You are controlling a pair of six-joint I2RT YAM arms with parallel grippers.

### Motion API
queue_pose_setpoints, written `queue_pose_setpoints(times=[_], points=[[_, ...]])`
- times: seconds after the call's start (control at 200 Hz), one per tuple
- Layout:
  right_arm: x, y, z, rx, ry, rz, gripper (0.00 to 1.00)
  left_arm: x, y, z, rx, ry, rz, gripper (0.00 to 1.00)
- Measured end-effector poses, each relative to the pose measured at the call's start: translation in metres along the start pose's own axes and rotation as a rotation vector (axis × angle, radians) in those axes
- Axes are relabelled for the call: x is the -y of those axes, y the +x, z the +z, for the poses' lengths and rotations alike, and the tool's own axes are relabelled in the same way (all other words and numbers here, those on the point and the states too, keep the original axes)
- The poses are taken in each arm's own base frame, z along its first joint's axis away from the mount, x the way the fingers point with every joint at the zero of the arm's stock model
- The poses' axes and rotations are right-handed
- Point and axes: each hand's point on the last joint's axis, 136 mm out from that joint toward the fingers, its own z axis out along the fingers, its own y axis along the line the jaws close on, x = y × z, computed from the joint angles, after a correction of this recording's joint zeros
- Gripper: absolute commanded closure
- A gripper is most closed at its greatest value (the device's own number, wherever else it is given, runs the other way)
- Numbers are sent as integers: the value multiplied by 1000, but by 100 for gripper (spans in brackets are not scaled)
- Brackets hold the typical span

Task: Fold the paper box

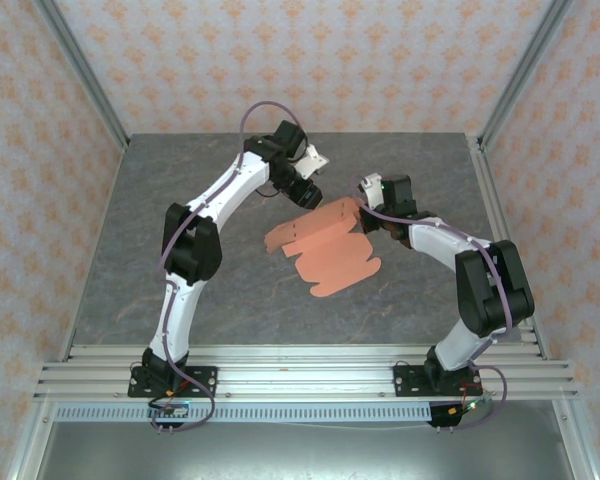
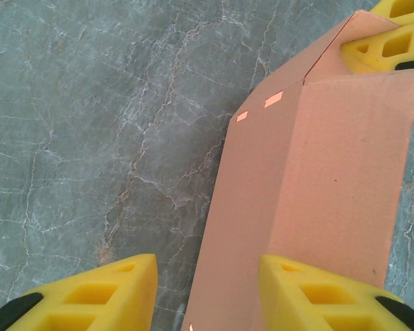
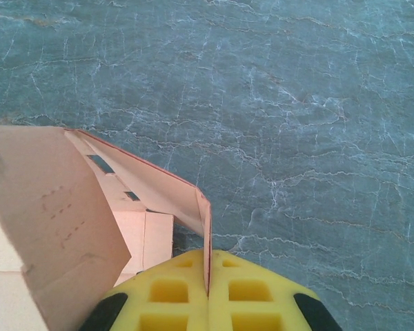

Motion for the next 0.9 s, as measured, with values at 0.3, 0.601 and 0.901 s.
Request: queue_pose_setpoints(times=[0.3,0.601,0.901], points=[[0,0,0,0,0,0,96,8,0,2,2,31,7,53],[0,0,0,-1,0,0,96,11,-2,-1,10,40,1,49],[0,1,1,-2,0,0,96,21,-10,-15,44,67,7,48]])
